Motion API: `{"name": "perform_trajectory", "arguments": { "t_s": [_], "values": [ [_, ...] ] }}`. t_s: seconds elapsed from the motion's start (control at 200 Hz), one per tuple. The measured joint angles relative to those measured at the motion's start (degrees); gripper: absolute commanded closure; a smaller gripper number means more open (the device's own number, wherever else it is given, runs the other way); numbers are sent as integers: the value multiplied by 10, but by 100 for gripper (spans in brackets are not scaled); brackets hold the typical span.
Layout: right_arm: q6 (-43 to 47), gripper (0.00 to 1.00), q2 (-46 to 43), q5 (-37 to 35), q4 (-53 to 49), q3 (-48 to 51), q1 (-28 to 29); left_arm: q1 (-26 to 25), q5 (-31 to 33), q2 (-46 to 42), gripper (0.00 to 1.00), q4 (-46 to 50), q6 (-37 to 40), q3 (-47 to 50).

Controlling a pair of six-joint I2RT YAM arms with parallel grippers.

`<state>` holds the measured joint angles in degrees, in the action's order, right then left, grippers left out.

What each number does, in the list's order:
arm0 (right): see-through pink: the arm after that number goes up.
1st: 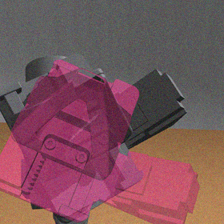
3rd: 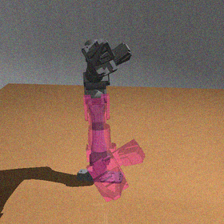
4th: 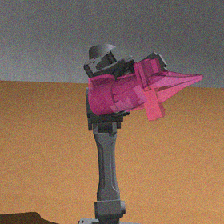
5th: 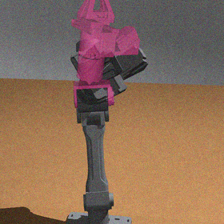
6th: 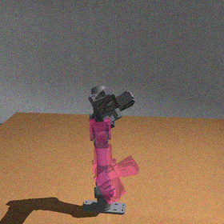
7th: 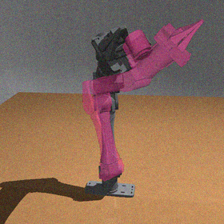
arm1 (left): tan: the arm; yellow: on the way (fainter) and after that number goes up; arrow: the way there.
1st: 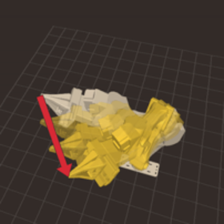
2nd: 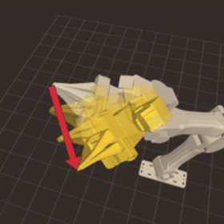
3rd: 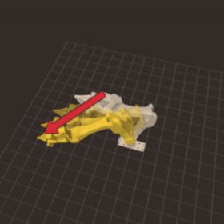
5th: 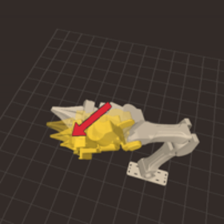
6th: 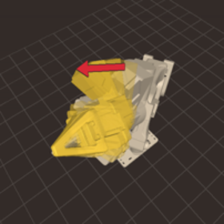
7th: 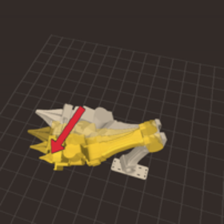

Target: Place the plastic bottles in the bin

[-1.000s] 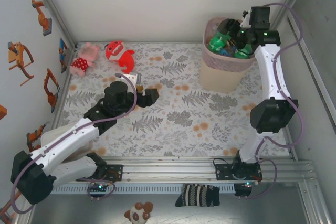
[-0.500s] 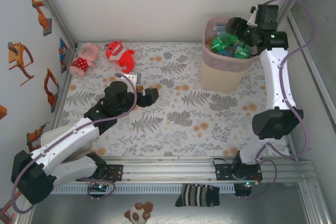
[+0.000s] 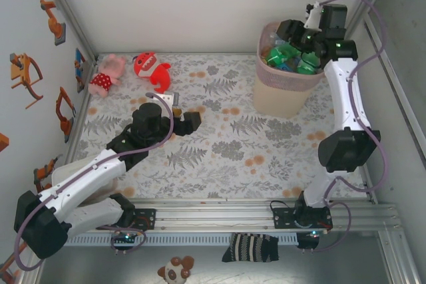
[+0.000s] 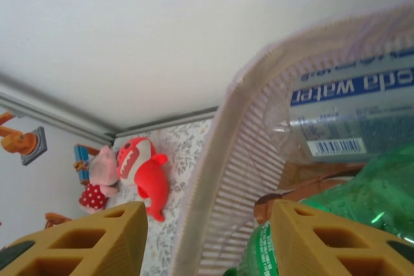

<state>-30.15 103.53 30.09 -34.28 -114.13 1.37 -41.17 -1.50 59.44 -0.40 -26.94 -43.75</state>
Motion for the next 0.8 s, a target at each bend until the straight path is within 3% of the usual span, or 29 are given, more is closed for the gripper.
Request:
{"name": "perform_trajectory", "arguments": {
  "t_s": [0.501, 0.801],
  "values": [
    [4, 45, -16, -47, 1, 40, -1, 12, 5, -8, 16, 16, 3, 0],
    [47, 38, -166, -84, -14, 121, -1, 56, 4, -8, 13, 52, 41, -5]
  ]
}}
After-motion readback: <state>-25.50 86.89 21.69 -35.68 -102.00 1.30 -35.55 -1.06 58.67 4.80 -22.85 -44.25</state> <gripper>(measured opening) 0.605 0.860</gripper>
